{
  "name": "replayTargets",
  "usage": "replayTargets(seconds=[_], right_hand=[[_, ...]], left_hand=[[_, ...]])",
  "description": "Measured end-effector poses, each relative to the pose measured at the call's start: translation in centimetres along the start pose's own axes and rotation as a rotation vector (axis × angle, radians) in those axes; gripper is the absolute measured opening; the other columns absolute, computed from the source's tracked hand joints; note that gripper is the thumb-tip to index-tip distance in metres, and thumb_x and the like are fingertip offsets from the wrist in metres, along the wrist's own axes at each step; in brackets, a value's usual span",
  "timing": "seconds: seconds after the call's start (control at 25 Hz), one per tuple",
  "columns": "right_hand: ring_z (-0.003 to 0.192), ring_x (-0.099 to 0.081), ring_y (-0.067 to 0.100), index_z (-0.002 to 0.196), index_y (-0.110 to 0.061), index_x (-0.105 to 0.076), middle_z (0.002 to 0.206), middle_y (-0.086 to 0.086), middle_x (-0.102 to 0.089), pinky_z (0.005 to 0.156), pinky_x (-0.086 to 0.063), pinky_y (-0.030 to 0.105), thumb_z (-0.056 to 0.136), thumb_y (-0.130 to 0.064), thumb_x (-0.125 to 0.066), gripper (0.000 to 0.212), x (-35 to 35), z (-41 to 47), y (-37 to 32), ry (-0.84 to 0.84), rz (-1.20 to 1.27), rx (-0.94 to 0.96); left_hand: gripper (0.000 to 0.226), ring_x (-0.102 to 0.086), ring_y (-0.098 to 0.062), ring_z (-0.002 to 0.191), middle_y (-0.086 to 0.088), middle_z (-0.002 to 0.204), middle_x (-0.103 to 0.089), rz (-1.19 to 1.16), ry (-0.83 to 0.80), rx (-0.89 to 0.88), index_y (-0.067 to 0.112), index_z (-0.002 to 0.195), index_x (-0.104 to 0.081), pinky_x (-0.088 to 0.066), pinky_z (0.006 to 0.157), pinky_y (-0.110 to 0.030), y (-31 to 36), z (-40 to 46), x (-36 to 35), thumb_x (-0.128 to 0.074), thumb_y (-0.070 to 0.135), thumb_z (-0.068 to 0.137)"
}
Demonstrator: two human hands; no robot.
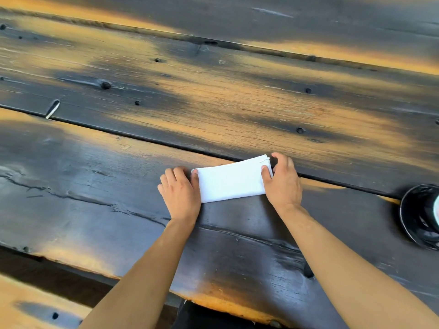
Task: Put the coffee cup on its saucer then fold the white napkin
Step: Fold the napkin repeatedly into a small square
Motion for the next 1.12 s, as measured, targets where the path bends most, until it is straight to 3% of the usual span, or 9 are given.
replayTargets(seconds=[0.12, 0.24, 0.32, 0.4, 0.48, 0.56, 0.64, 0.8, 1.12], right_hand=[[0.098, -0.063, 0.028, 0.128, -0.022, -0.049, 0.112, 0.005, -0.065, 0.078, -0.055, 0.043, 0.096, -0.034, -0.055, 0.034, 0.0, -1.2, 0.6, -0.072, 0.005, -0.010], [0.090, -0.065, 0.026, 0.122, -0.024, -0.051, 0.098, 0.001, -0.067, 0.074, -0.054, 0.040, 0.095, -0.036, -0.055, 0.030, -0.4, -2.9, 1.0, -0.130, 0.005, 0.005], [0.098, -0.063, 0.024, 0.122, -0.022, -0.054, 0.111, 0.001, -0.061, 0.077, -0.054, 0.041, 0.094, -0.031, -0.058, 0.029, 0.1, -3.6, 0.7, -0.053, 0.012, 0.067], [0.117, -0.055, 0.025, 0.130, -0.015, -0.056, 0.130, 0.006, -0.053, 0.096, -0.050, 0.043, 0.096, -0.024, -0.055, 0.035, 0.4, -4.2, -0.1, 0.075, -0.059, 0.248], [0.140, -0.042, 0.027, 0.144, -0.012, -0.050, 0.150, 0.007, -0.047, 0.116, -0.036, 0.044, 0.103, -0.023, -0.042, 0.043, -1.0, -4.8, -0.7, 0.058, -0.166, 0.439], [0.153, -0.024, 0.026, 0.155, -0.013, -0.034, 0.162, 0.005, -0.034, 0.124, -0.021, 0.045, 0.106, -0.027, -0.029, 0.051, -3.1, -5.0, -0.2, -0.037, -0.276, 0.548], [0.155, -0.016, 0.025, 0.157, -0.012, -0.022, 0.166, 0.006, -0.025, 0.125, -0.015, 0.045, 0.106, -0.029, -0.023, 0.054, -4.4, -4.8, 0.8, -0.080, -0.344, 0.571], [0.154, -0.019, 0.025, 0.156, -0.006, -0.023, 0.166, 0.009, -0.021, 0.124, -0.014, 0.043, 0.106, -0.029, -0.022, 0.055, -4.9, -4.5, 1.3, -0.075, -0.394, 0.543], [0.155, -0.013, 0.023, 0.158, -0.009, -0.019, 0.167, 0.006, -0.017, 0.124, -0.007, 0.041, 0.106, -0.030, -0.017, 0.055, -5.1, -4.4, 1.5, -0.103, -0.457, 0.519]], left_hand=[[0.026, -0.054, -0.037, 0.113, -0.015, 0.120, -0.060, -0.040, 0.048, -0.237, 0.004, 0.118, -0.061, -0.042, 0.092, -0.048, 4.2, -1.8, 0.5, -0.054, 0.018, 0.097], [0.046, -0.038, -0.034, 0.146, -0.016, 0.149, -0.051, -0.012, -0.186, -0.571, 0.001, 0.141, -0.051, -0.028, 0.120, -0.052, 9.4, -6.0, -2.2, -0.043, 0.022, 0.101], [0.055, -0.022, -0.030, 0.154, -0.015, 0.160, -0.038, 0.071, -0.316, -0.675, 0.001, 0.152, -0.037, -0.018, 0.125, -0.052, 11.2, -7.8, -3.9, -0.032, 0.029, 0.105], [0.063, -0.010, -0.027, 0.157, -0.015, 0.166, -0.024, 0.156, -0.410, -0.731, 0.001, 0.156, -0.025, -0.012, 0.126, -0.051, 11.7, -8.3, -4.7, -0.024, 0.037, 0.105], [0.069, 0.001, -0.026, 0.157, -0.015, 0.168, -0.012, 0.243, -0.466, -0.810, 0.001, 0.159, -0.014, -0.008, 0.126, -0.052, 11.5, -8.7, -5.2, -0.019, 0.043, 0.104], [0.073, 0.010, -0.025, 0.157, -0.013, 0.169, -0.002, 0.286, -0.517, -0.866, 0.003, 0.160, -0.004, -0.005, 0.126, -0.052, 11.1, -8.6, -5.5, -0.017, 0.047, 0.103], [0.075, 0.013, -0.023, 0.156, -0.012, 0.169, 0.004, 0.314, -0.528, -0.894, 0.005, 0.160, 0.000, -0.004, 0.126, -0.052, 10.5, -8.5, -5.7, -0.018, 0.050, 0.103], [0.075, 0.011, -0.021, 0.157, -0.010, 0.170, 0.006, 0.329, -0.513, -0.898, 0.006, 0.160, 0.000, -0.007, 0.127, -0.050, 9.6, -7.9, -5.9, -0.016, 0.053, 0.104], [0.077, 0.012, -0.018, 0.156, -0.005, 0.169, 0.013, 0.384, -0.481, -0.591, 0.009, 0.160, 0.007, -0.002, 0.127, -0.048, 0.1, -1.9, -2.7, -0.003, 0.060, 0.102]])
Point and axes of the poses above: each hand's wrist, its own z-axis towards the middle knuckle, its own x-axis out of the back of the hand, y = z × x, the point moved 7 cm from there along z, towards the middle knuckle
